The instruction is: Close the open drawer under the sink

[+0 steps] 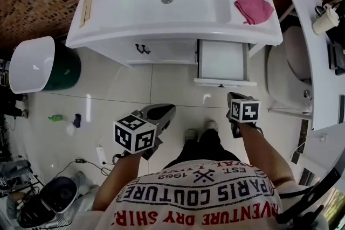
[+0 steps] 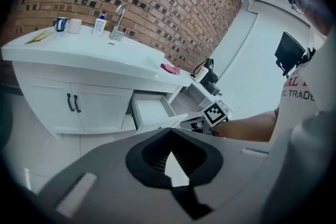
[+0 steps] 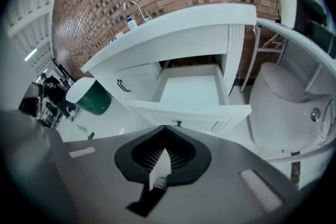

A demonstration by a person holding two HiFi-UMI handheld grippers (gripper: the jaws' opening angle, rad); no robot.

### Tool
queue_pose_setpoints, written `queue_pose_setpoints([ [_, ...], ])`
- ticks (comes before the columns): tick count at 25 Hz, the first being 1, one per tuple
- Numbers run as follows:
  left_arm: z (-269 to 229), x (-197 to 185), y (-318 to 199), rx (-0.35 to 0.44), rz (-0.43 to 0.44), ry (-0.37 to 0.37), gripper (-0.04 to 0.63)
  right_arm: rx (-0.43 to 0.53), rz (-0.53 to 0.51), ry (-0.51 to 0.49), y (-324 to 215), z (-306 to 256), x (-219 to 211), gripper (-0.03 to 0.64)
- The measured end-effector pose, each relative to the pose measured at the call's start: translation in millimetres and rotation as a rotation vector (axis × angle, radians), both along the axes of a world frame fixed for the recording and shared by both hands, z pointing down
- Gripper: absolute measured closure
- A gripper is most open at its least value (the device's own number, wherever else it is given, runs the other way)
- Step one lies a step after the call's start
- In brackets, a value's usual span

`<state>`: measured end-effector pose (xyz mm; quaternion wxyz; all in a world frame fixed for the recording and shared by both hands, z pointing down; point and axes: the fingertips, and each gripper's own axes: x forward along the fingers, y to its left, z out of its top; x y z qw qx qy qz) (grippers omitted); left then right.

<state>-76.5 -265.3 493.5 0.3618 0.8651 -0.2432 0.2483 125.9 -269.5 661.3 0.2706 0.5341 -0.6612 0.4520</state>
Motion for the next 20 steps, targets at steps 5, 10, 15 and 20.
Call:
queue_pose_setpoints([
  [5,28.1,-9.1,0.0,-0.04,-0.041,-0.047,0.601,-0.069,-0.026,0.051,-8.9,47.1,0.5,0.611],
  [10,46.1,-9.9,-6.4,-0.075,-0.065,-0.064,0.601,-0.068,-0.048,0.07,-27.4,60.6,2.5,0.611],
  [15,50.6,-5.2,-16.8,-0.082,-0.066,-0.079,0.601,-0.091,-0.049,0.059,-34.0,66.2,8.8,0.611],
  [20,48.7,-4.1,-20.8,-0.087,-0.07,-0.087,0.601,-0.061,-0.048,0.064,-47.7,59.6,9.0,0.611],
])
